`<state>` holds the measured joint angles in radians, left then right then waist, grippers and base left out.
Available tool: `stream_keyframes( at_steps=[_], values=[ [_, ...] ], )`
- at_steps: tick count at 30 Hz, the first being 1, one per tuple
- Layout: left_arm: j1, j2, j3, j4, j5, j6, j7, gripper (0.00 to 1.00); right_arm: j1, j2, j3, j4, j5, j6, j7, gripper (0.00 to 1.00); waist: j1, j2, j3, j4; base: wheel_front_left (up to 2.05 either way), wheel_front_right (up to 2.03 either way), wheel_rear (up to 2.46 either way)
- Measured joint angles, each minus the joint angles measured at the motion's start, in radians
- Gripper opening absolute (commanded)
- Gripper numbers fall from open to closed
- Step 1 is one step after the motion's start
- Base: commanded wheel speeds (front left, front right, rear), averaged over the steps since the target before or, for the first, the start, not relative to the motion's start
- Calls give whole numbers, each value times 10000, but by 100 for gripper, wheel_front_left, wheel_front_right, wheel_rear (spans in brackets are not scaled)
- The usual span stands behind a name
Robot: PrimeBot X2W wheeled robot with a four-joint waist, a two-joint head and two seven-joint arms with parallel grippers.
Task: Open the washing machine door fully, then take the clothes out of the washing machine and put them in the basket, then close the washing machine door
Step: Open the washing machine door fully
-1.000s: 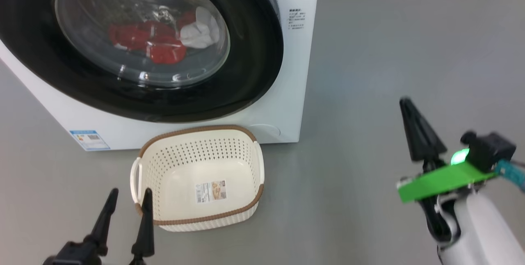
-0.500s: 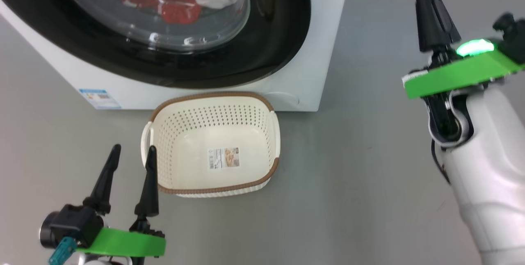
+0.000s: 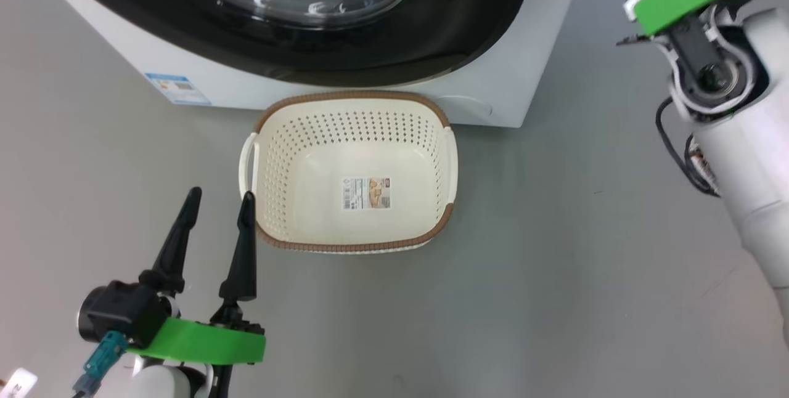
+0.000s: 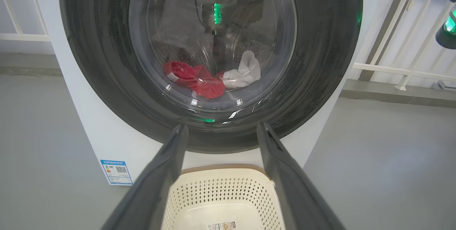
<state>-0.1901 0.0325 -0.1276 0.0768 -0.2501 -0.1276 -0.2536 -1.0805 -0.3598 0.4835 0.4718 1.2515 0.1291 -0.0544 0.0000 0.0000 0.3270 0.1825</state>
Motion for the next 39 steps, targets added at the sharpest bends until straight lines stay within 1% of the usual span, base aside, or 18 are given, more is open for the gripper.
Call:
stream_keyframes(
  at_steps=[1,2,3,7,13,20,25,32,39],
  values=[
    [-39,0,-15,-2,0,0,0,100,-122,-25,19,8,548,0,293,0,0,0,70,43,0,0,0],
    [-68,0,-31,-2,0,0,0,100,-429,-226,209,127,1070,0,892,0,0,0,216,119,0,0,0],
    [-82,-2,-38,0,-13,0,0,100,-569,-313,249,201,1285,0,1120,0,0,0,285,155,0,0,0],
    [-255,-6,-58,2,-151,0,0,100,-1021,-523,508,625,1883,0,1873,0,0,0,537,277,0,0,0],
    [-327,-12,-174,10,-211,0,0,100,-1513,-512,639,1455,2608,0,2980,0,0,0,821,420,0,0,0],
    [-502,-15,-359,15,-280,0,0,100,-2154,-376,545,2489,3519,0,4368,0,0,0,1081,570,0,0,0],
    [-551,-17,-462,17,-376,0,0,100,-2572,-217,351,2867,3889,0,4867,0,0,0,1223,653,0,0,0],
    [-841,-19,-635,12,-483,0,0,100,-3102,-174,282,3501,3887,0,5371,0,0,0,1427,830,0,0,0],
    [-857,-21,-679,42,-533,0,0,100,-3139,-159,316,3517,3870,-2,5737,0,0,0,1432,966,0,0,0]
  ],
)
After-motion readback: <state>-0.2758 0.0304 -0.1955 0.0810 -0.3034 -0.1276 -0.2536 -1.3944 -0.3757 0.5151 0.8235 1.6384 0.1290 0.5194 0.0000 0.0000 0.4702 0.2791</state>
